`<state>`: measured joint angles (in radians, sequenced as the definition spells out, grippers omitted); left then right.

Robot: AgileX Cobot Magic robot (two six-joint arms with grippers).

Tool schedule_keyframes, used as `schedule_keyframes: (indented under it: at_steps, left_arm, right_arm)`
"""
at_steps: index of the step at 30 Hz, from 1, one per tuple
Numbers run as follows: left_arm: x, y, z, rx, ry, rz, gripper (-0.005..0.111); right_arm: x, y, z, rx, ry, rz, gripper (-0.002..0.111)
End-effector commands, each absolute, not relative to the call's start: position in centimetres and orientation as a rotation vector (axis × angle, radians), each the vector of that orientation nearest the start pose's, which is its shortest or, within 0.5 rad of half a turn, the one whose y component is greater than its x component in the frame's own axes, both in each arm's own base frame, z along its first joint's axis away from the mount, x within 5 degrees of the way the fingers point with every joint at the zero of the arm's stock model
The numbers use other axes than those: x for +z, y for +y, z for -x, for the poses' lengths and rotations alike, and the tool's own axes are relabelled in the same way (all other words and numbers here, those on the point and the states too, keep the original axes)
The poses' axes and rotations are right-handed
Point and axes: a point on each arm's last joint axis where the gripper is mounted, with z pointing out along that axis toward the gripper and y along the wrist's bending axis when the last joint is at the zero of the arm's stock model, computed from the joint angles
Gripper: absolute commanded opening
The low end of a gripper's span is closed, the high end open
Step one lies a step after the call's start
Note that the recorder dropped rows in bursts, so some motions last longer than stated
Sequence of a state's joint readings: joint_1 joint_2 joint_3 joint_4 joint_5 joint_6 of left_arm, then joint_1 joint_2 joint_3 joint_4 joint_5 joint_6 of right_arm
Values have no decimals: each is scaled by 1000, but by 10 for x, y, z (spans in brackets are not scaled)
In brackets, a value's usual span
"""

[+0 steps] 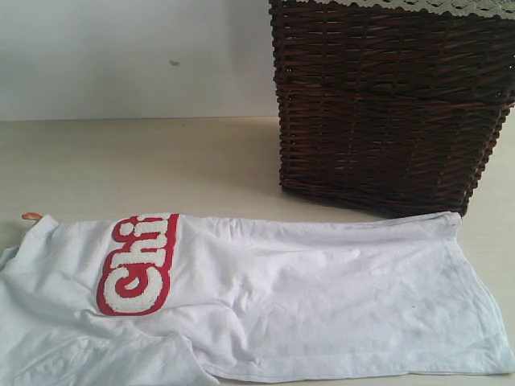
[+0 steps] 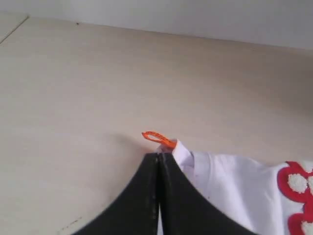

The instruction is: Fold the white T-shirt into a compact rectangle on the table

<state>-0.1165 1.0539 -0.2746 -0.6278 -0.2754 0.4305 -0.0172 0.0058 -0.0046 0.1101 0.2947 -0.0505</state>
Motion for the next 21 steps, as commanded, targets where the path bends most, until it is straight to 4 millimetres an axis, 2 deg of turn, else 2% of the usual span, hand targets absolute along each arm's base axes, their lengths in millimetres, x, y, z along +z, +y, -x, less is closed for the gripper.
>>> schedule_keyframes:
  at_steps: [1,4,7,9,11,13,15,18,21]
  left_arm:
    - [188,-5,-191,96,2119,-14,0]
    - [169,-9,-199,229,2182,-379,0]
    - [160,-20,-213,262,2174,-710,0]
    - [163,-26,-223,250,2188,-813,0]
    - [170,-30,-230,215,2239,-827,0]
    - [175,-31,-233,193,2299,-852,0]
    - [174,-32,-236,193,2341,-952,0]
    - [158,-40,-235,135,2376,-1212,0]
    - [140,-59,-236,8,2330,-1430,0]
  right_arm:
    - [188,1,-55,48,1764,-45,47]
    - [188,1,-55,48,1764,-45,47]
    - [188,1,-55,48,1764,-45,47]
    - [188,1,-55,48,1764,-45,47]
    - [188,1,-55,48,1764,-45,47]
    - [188,1,-55,48,1764,-45,47]
    - [188,1,-55,48,1764,-45,47]
    - [188,1,-55,48,1764,-45,47]
    - [188,1,-55,48,1764,-45,47]
